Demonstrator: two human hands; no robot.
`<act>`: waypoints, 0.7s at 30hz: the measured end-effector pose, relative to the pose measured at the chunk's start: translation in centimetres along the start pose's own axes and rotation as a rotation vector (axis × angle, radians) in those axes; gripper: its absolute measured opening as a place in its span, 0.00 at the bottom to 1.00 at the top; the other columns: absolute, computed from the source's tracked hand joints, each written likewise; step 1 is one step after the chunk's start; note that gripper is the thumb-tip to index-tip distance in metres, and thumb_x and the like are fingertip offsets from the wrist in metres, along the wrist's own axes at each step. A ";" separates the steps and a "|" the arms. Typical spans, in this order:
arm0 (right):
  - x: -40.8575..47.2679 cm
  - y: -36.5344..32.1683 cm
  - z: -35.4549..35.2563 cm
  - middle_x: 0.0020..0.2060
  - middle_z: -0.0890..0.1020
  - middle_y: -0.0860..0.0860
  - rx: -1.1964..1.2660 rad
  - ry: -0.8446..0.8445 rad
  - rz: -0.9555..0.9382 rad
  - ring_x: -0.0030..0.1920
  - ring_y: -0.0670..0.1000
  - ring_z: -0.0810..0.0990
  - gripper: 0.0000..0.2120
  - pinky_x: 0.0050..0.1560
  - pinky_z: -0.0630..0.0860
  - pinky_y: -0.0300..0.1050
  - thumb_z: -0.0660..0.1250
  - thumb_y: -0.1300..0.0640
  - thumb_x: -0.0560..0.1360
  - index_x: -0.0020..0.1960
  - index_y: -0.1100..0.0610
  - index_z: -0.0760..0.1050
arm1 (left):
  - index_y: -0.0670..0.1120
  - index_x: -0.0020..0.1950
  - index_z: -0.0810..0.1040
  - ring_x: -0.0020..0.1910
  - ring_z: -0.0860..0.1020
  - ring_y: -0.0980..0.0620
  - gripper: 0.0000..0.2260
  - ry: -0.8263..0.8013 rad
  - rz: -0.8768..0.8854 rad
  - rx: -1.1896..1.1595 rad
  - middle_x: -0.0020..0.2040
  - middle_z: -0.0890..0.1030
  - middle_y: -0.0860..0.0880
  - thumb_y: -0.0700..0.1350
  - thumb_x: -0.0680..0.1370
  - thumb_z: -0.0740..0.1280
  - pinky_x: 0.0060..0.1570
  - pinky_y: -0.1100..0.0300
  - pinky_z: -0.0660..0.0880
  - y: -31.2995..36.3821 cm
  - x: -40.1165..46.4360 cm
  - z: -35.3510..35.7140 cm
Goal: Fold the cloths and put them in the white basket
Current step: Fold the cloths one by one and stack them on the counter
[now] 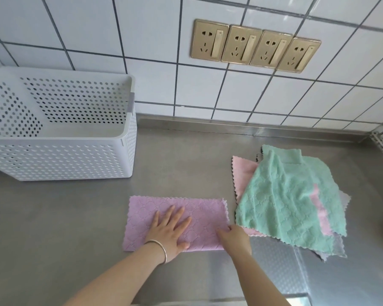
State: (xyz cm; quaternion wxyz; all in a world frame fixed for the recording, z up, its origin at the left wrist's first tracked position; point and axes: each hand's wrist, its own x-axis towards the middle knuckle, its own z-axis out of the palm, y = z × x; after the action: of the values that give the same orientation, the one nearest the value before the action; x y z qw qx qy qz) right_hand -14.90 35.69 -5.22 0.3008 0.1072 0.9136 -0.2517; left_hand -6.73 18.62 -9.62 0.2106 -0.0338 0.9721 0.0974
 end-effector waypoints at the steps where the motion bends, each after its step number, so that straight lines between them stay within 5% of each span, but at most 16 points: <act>1: -0.3 -0.1 0.1 0.43 0.77 0.52 0.025 0.060 -0.047 0.43 0.54 0.75 0.09 0.43 0.71 0.44 0.62 0.55 0.71 0.50 0.55 0.72 | 0.57 0.75 0.44 0.74 0.31 0.50 0.30 -0.046 -0.024 -0.043 0.76 0.35 0.54 0.61 0.77 0.50 0.72 0.42 0.36 0.2 0.2 -0.9; 3: -1.4 -0.9 0.4 0.40 0.77 0.52 0.049 0.220 -0.190 0.41 0.54 0.74 0.09 0.39 0.69 0.43 0.62 0.58 0.73 0.52 0.57 0.74 | 0.55 0.73 0.59 0.77 0.49 0.49 0.27 0.037 -0.064 -0.263 0.77 0.55 0.53 0.60 0.75 0.54 0.75 0.47 0.49 1.2 0.3 -3.3; 5: -2.7 -2.4 1.1 0.40 0.80 0.54 0.043 0.319 -0.363 0.37 0.54 0.75 0.08 0.37 0.70 0.44 0.63 0.58 0.74 0.51 0.59 0.76 | 0.55 0.61 0.75 0.67 0.69 0.51 0.18 0.110 -0.188 -0.736 0.64 0.74 0.54 0.59 0.75 0.57 0.65 0.58 0.66 1.9 0.3 -6.2; 7: -4.2 -4.0 2.3 0.42 0.81 0.54 0.021 0.341 -0.492 0.38 0.57 0.78 0.07 0.36 0.71 0.45 0.65 0.58 0.72 0.50 0.57 0.77 | 0.53 0.39 0.77 0.50 0.76 0.51 0.11 -0.115 -0.323 -1.333 0.44 0.79 0.55 0.60 0.73 0.65 0.51 0.62 0.69 2.2 0.3 -8.3; 8: -4.8 -4.7 3.1 0.40 0.80 0.53 -0.001 0.353 -0.566 0.38 0.57 0.79 0.07 0.34 0.71 0.46 0.66 0.59 0.69 0.47 0.56 0.77 | 0.51 0.32 0.74 0.42 0.76 0.50 0.15 -0.192 -0.378 -1.534 0.34 0.78 0.54 0.61 0.69 0.69 0.46 0.60 0.70 2.0 0.3 -9.0; 10: -5.8 -5.8 4.9 0.35 0.78 0.50 -0.046 0.373 -0.734 0.35 0.54 0.77 0.08 0.28 0.70 0.43 0.65 0.59 0.61 0.40 0.54 0.76 | 0.46 0.29 0.73 0.35 0.75 0.47 0.16 -0.078 -0.422 -1.433 0.27 0.77 0.50 0.57 0.68 0.69 0.40 0.58 0.71 1.0 0.4 -9.3; 13: -6.6 -6.3 7.2 0.39 0.77 0.48 -0.071 0.390 -0.992 0.40 0.50 0.70 0.10 0.35 0.68 0.38 0.62 0.58 0.61 0.42 0.52 0.71 | 0.42 0.37 0.78 0.40 0.78 0.44 0.13 0.077 -0.547 -1.156 0.39 0.81 0.40 0.45 0.77 0.60 0.40 0.58 0.71 -1.5 -0.3 -8.9; 17: -6.5 -5.1 9.3 0.58 0.77 0.50 -0.287 0.330 -1.006 0.56 0.49 0.70 0.36 0.53 0.72 0.38 0.68 0.55 0.51 0.61 0.53 0.70 | 0.41 0.54 0.77 0.50 0.77 0.43 0.12 0.201 -0.622 -1.104 0.53 0.80 0.38 0.46 0.79 0.58 0.49 0.56 0.70 -4.7 -1.8 -7.1; 21: -5.8 -3.9 11.1 0.65 0.75 0.50 -0.489 0.244 -0.947 0.65 0.50 0.66 0.45 0.53 0.78 0.44 0.71 0.53 0.48 0.66 0.53 0.66 | 0.41 0.56 0.77 0.54 0.77 0.39 0.14 0.259 -0.739 -1.004 0.55 0.80 0.38 0.48 0.77 0.61 0.51 0.56 0.71 -6.7 -3.2 -4.6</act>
State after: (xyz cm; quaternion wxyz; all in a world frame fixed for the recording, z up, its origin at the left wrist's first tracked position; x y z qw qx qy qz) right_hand -6.13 26.29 -7.85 0.0627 -0.3606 0.9221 -0.1257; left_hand -4.94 11.20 -5.33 0.0695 -0.4733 0.7498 0.4571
